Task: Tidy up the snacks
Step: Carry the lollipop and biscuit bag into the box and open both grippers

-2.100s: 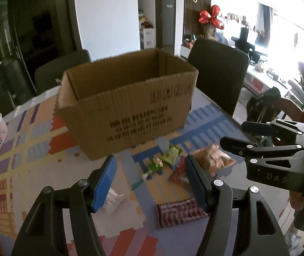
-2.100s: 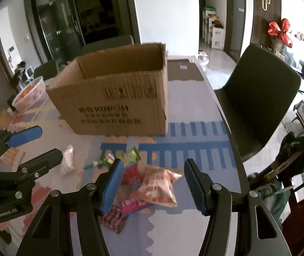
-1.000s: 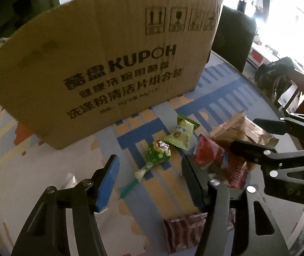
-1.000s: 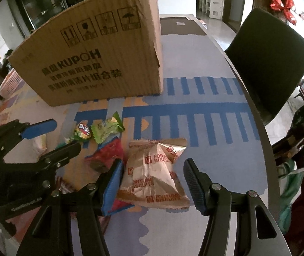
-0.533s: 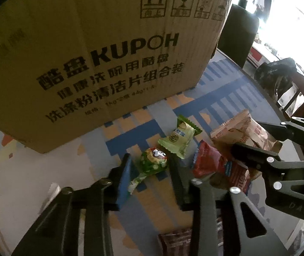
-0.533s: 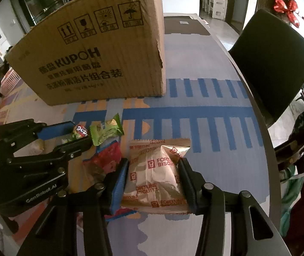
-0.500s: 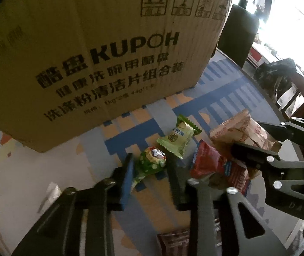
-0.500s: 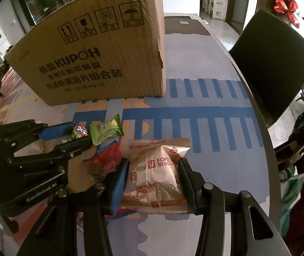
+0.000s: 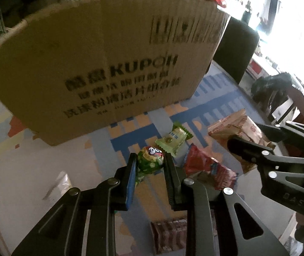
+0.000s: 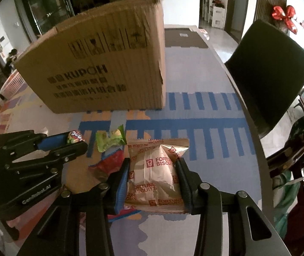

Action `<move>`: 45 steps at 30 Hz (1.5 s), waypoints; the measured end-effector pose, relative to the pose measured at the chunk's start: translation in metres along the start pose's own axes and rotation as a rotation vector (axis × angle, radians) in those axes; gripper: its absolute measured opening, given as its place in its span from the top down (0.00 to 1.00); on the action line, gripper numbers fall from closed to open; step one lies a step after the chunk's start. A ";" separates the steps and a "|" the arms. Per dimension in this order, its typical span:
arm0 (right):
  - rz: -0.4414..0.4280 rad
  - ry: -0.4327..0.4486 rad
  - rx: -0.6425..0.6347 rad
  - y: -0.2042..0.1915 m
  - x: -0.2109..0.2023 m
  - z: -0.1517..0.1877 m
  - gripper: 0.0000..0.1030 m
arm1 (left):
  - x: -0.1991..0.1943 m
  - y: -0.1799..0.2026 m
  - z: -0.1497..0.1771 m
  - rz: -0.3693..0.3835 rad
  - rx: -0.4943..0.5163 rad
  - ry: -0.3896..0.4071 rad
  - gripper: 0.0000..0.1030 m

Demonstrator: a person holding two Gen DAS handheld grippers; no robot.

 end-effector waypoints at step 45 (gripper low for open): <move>-0.076 0.416 -0.071 -0.045 -0.153 -0.132 0.58 | -0.182 -0.014 -0.103 -0.032 -0.033 0.417 0.76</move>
Point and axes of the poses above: each gripper's, at about its wrist camera, not at the fingertips, and x roughly the way its jaws point, y to its right, z to its underside, the point moved 9 cm from there along x, roughly the way its jaws point, and after that the axes turned 6 degrees about -x, right-handed, at the moved point
